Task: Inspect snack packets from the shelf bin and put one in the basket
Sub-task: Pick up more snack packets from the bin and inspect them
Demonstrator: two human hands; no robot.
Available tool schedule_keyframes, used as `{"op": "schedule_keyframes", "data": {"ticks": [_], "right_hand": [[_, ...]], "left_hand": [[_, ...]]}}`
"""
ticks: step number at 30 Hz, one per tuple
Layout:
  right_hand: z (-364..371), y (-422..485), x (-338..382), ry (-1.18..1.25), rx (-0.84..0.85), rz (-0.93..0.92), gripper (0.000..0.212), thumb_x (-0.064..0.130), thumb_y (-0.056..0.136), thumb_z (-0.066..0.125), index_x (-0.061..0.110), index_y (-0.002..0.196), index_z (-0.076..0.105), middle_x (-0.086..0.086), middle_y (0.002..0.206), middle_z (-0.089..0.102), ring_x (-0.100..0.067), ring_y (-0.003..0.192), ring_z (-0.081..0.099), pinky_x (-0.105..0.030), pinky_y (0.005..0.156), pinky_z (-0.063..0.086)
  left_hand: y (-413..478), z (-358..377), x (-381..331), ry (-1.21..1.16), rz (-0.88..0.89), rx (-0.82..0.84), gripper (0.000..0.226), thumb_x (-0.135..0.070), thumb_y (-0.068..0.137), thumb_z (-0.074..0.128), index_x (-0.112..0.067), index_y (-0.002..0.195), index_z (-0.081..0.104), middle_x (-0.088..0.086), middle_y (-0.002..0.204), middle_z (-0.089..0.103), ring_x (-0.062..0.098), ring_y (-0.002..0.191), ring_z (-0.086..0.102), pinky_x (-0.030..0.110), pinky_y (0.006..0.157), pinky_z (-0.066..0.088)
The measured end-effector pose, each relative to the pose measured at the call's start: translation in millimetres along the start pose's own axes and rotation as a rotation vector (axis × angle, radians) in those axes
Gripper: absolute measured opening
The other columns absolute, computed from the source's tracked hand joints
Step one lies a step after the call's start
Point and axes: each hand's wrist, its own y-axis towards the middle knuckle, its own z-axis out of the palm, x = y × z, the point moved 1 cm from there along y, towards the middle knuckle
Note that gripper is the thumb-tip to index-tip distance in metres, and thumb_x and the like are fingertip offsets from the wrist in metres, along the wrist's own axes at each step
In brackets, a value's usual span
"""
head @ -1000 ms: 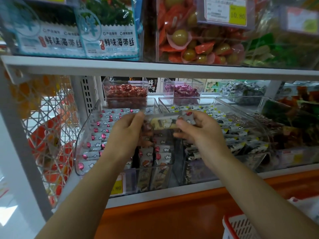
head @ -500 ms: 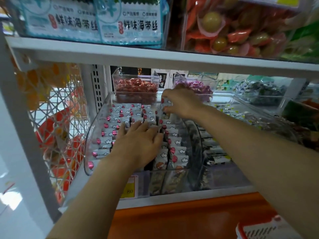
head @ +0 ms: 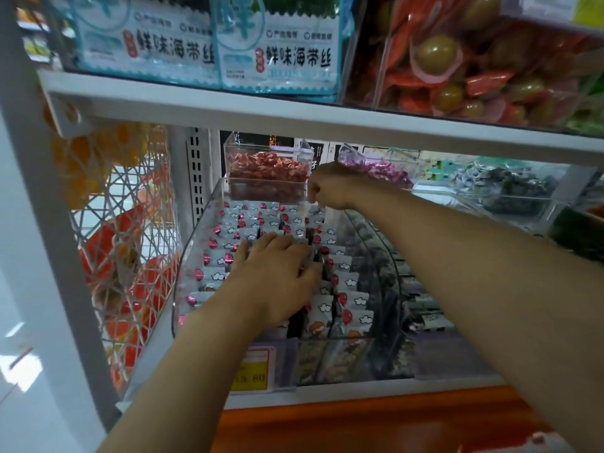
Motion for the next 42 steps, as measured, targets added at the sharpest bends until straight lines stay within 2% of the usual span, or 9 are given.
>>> {"op": "schedule_keyframes", "data": {"ticks": [9, 14, 18, 22, 24, 27, 30, 35, 42], "right_hand": [[22, 4, 4, -0.211, -0.034, -0.004, 0.016, 0.003, 0.088, 0.055, 0.007, 0.102, 0.061, -0.011, 0.101, 0.061, -0.026, 0.097, 0.056, -0.034, 0.085, 0.043], [-5, -24, -9, -0.024, -0.288, -0.008, 0.007, 0.01, 0.09, 0.051, 0.008, 0.096, 0.054, -0.013, 0.101, 0.058, -0.025, 0.086, 0.052, -0.028, 0.069, 0.036], [-10, -72, -18, 0.18, -0.603, 0.068, 0.005, 0.011, 0.094, 0.048, 0.007, 0.092, 0.048, -0.011, 0.082, 0.054, -0.023, 0.068, 0.052, -0.026, 0.057, 0.036], [-5, -131, -16, 0.654, -0.755, 0.161, 0.017, 0.007, 0.095, 0.045, 0.015, 0.081, 0.042, 0.003, 0.072, 0.048, -0.015, 0.064, 0.053, -0.021, 0.059, 0.046], [-5, -153, -13, 0.863, -0.732, 0.214, 0.023, 0.008, 0.096, 0.046, 0.021, 0.077, 0.042, 0.001, 0.078, 0.053, -0.024, 0.07, 0.061, -0.037, 0.062, 0.054], [-3, -176, -7, 1.147, -0.612, 0.287, 0.014, 0.008, 0.097, 0.046, 0.014, 0.085, 0.048, -0.004, 0.082, 0.057, -0.011, 0.059, 0.062, -0.031, 0.055, 0.058], [3, -192, 1, 1.383, -0.526, 0.304, 0.014, 0.007, 0.096, 0.047, 0.007, 0.084, 0.052, -0.004, 0.07, 0.06, -0.008, 0.051, 0.061, -0.026, 0.05, 0.056], [10, -210, 1, 1.718, -0.435, 0.262, 0.017, 0.008, 0.095, 0.048, 0.005, 0.079, 0.054, 0.005, 0.062, 0.069, -0.015, 0.054, 0.064, -0.024, 0.049, 0.053], [18, -215, 0, 1.849, -0.361, 0.291, 0.018, 0.016, 0.092, 0.053, 0.007, 0.08, 0.062, -0.004, 0.061, 0.065, -0.014, 0.05, 0.061, -0.023, 0.045, 0.05]], "left_hand": [[-1, -5, 5, -0.013, 0.021, -0.042, 0.047, -0.039, 0.096, 0.033, -0.026, 0.142, 0.036, -0.002, 0.149, 0.033, 0.021, 0.139, 0.02, 0.046, 0.115, 0.012], [-4, -13, 0, -0.175, 0.054, -0.091, 0.039, -0.031, 0.097, 0.037, -0.016, 0.132, 0.049, 0.004, 0.14, 0.042, 0.023, 0.131, 0.03, 0.035, 0.11, 0.026], [-9, -21, -7, -0.291, 0.055, -0.216, 0.041, -0.028, 0.098, 0.041, -0.016, 0.136, 0.045, 0.002, 0.144, 0.037, 0.017, 0.131, 0.032, 0.013, 0.095, 0.02], [-19, -28, -13, -0.464, -0.014, -0.316, 0.042, -0.025, 0.097, 0.045, -0.017, 0.138, 0.042, 0.004, 0.139, 0.045, 0.016, 0.119, 0.045, 0.021, 0.094, 0.033], [-25, -32, -18, -0.578, -0.06, -0.33, 0.044, -0.025, 0.097, 0.046, -0.016, 0.139, 0.04, 0.003, 0.136, 0.049, 0.013, 0.113, 0.049, 0.026, 0.092, 0.039], [-34, -33, -25, -0.782, -0.119, -0.265, 0.04, -0.026, 0.097, 0.046, -0.014, 0.134, 0.046, 0.002, 0.124, 0.058, 0.016, 0.107, 0.059, 0.032, 0.093, 0.048], [-45, -33, -34, -1.056, -0.119, -0.188, 0.018, -0.023, 0.096, 0.046, -0.021, 0.099, 0.064, 0.001, 0.099, 0.065, 0.018, 0.089, 0.067, 0.017, 0.068, 0.054], [-52, -33, -40, -1.263, -0.2, -0.173, 0.029, -0.027, 0.095, 0.047, -0.02, 0.076, 0.067, 0.004, 0.082, 0.073, 0.02, 0.081, 0.071, 0.021, 0.063, 0.057], [-53, -29, -38, -1.262, -0.261, -0.238, 0.031, -0.024, 0.098, 0.044, -0.006, 0.082, 0.062, 0.008, 0.06, 0.069, 0.017, 0.056, 0.066, 0.02, 0.053, 0.054]]}}
